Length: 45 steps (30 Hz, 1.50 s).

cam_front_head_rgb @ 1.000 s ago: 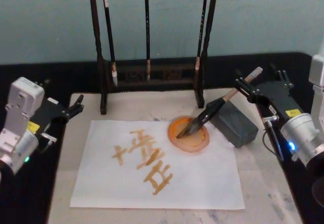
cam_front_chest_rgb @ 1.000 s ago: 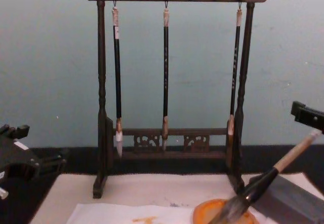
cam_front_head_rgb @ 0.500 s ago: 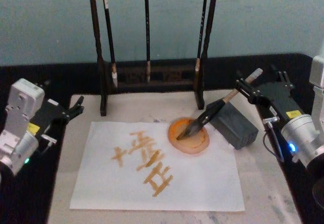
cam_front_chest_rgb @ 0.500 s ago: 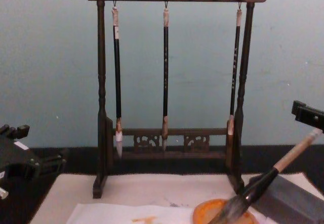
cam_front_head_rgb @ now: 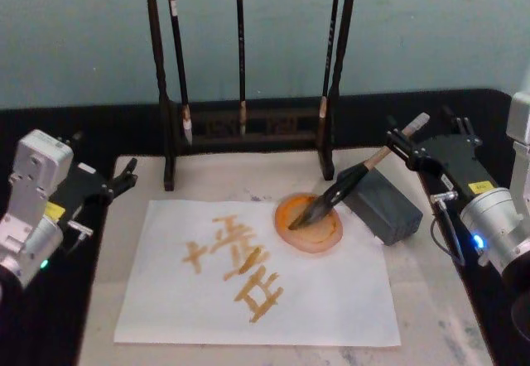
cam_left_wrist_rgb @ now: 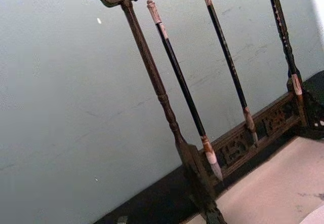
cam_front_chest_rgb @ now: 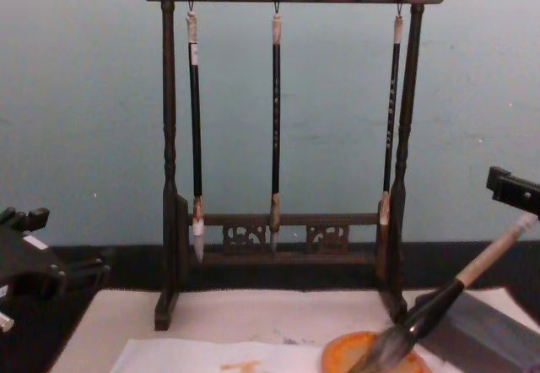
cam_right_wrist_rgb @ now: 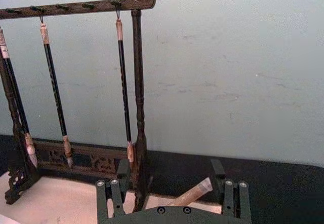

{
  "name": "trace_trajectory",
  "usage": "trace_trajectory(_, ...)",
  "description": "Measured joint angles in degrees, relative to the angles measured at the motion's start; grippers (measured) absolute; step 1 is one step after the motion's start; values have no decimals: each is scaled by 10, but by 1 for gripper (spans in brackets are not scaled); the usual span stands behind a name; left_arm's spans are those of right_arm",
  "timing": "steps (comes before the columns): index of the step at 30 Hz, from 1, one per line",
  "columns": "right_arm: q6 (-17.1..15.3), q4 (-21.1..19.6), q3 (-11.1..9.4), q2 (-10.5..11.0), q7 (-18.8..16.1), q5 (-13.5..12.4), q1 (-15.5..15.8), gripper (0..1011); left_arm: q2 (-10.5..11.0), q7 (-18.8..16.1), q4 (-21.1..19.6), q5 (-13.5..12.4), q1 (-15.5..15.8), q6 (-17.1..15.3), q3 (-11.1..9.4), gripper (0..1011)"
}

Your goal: Pick up the brush from the inkstone, write on the paper, then place the brush back to its original position.

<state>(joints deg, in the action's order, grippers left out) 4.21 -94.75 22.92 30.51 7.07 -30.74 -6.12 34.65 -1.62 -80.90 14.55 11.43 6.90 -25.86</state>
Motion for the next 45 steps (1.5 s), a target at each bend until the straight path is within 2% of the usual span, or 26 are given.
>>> trace_trajectory(45, 0, 0, 0, 0, 0, 0, 0, 1000, 0, 0, 0, 0, 0, 0, 0, 1010)
